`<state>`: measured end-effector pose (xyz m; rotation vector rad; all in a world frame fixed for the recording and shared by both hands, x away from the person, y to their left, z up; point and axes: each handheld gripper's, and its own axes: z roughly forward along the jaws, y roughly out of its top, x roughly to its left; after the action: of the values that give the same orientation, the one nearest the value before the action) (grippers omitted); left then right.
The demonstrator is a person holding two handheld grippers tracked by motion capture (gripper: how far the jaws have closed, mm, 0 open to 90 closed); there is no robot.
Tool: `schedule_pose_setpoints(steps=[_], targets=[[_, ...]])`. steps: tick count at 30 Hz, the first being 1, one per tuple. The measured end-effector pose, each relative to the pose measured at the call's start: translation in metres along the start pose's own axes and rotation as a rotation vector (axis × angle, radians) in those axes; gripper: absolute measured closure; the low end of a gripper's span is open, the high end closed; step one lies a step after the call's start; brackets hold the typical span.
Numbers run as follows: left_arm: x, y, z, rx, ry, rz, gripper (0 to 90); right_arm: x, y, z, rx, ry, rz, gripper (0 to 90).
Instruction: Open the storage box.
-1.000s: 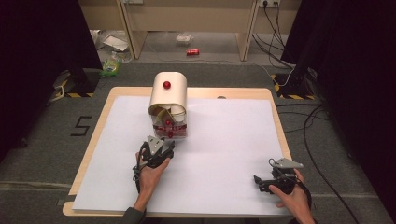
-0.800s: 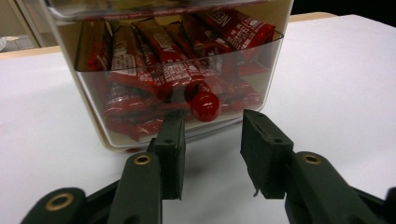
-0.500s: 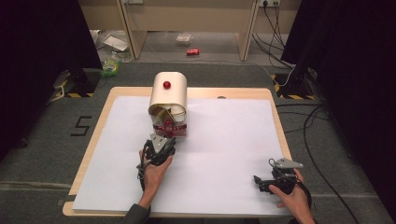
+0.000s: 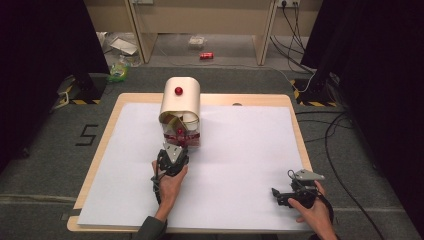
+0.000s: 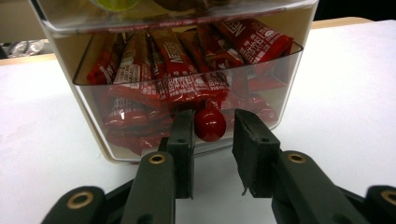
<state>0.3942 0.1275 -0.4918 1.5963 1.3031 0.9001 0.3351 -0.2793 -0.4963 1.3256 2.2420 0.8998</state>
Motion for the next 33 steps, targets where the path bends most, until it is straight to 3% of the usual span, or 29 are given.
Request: schedule_pose_setpoints(steps=[16, 30, 31, 32, 33], targets=[[-0.008, 0.000, 0.001, -0.001, 0.075, 0.012, 72.7, 0.000, 0.000, 0.000, -0.001, -0.001, -0.001, 0.6], [-0.005, -0.003, -0.007, -0.006, 0.046, 0.050, 73.8, 0.000, 0.000, 0.000, 0.000, 0.000, 0.000, 0.6], [-0.005, -0.003, -0.007, -0.006, 0.046, 0.050, 76.7, 0.000, 0.000, 0.000, -0.001, -0.001, -0.001, 0.6], [-0.004, -0.002, -0.013, -0.019, 0.030, 0.059, 88.4, 0.000, 0.000, 0.000, -0.001, -0.001, -0.001, 0.6], [-0.005, -0.002, -0.014, -0.011, 0.012, 0.051, 89.3, 0.000, 0.000, 0.000, -0.001, -0.001, -0.001, 0.6]])
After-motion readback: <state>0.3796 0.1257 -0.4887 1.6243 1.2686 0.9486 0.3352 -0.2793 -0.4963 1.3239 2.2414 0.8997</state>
